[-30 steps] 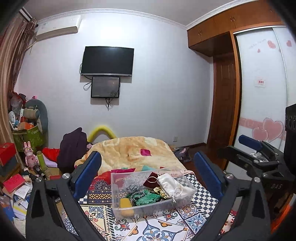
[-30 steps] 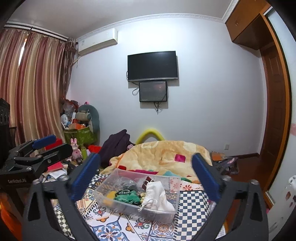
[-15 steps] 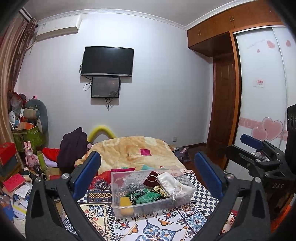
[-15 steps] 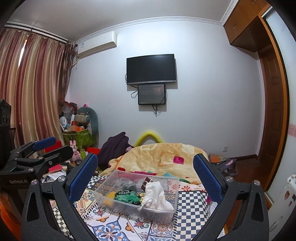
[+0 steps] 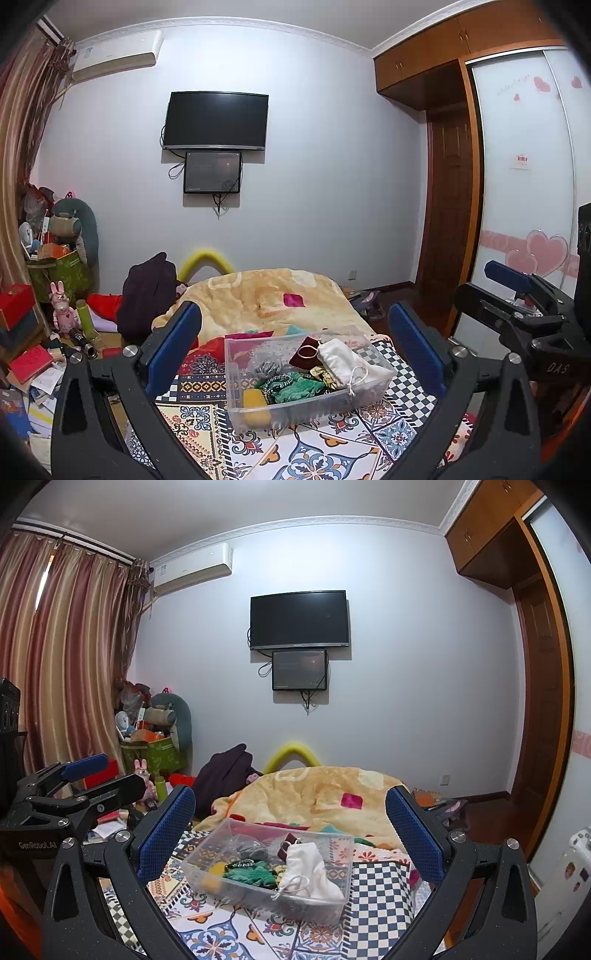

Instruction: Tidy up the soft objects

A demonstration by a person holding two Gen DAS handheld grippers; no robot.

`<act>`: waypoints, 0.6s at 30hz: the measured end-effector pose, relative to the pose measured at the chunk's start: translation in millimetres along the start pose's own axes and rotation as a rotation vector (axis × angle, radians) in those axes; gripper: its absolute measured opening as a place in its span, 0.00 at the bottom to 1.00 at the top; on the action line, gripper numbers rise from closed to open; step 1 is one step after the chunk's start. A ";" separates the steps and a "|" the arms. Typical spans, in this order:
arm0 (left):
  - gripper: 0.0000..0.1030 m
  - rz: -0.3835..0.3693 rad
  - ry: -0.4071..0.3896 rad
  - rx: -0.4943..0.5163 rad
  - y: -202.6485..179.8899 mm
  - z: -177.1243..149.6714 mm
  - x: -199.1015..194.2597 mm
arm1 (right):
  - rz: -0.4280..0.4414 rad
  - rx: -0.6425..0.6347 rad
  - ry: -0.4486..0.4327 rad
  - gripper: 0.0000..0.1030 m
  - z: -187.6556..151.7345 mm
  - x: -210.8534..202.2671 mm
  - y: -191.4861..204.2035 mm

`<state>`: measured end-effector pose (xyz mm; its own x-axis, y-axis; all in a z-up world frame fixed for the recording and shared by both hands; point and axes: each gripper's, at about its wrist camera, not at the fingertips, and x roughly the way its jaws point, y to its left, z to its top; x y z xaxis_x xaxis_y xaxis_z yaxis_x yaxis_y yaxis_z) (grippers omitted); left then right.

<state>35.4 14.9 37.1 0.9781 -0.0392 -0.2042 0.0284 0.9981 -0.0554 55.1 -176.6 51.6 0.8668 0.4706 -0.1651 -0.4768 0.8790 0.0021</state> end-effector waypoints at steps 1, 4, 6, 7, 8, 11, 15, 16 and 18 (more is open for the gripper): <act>1.00 -0.001 -0.001 -0.001 -0.1 0.3 -0.1 | -0.001 -0.002 0.000 1.00 0.3 -0.3 0.6; 1.00 -0.003 0.001 -0.002 -0.2 -1.3 0.3 | -0.002 -0.006 0.002 1.00 0.2 0.2 1.3; 1.00 -0.002 0.001 -0.001 -0.3 -1.5 0.6 | 0.000 -0.004 0.003 1.00 0.2 0.6 0.8; 1.00 -0.003 0.001 -0.002 -0.2 -1.4 0.3 | 0.001 -0.002 0.004 1.00 0.2 0.9 0.7; 1.00 -0.003 0.001 -0.002 -0.2 -1.3 0.3 | 0.002 0.000 0.005 1.00 0.2 1.4 0.5; 1.00 -0.003 0.001 -0.003 -0.5 -2.4 0.1 | 0.003 0.007 0.011 1.00 -0.5 3.2 -1.3; 1.00 -0.004 0.003 -0.003 -0.1 -4.3 0.2 | 0.002 0.016 0.018 1.00 -1.7 4.3 -2.9; 1.00 -0.003 0.002 -0.002 -0.1 -4.8 0.1 | 0.000 0.017 0.020 1.00 -1.9 4.3 -2.8; 1.00 -0.002 0.002 -0.004 0.1 -4.6 0.4 | -0.002 0.019 0.021 1.00 -2.2 3.8 -2.9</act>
<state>34.8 14.8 32.5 0.9776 -0.0409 -0.2063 0.0292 0.9978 -0.0593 59.5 -177.6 48.7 0.8642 0.4676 -0.1858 -0.4723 0.8812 0.0205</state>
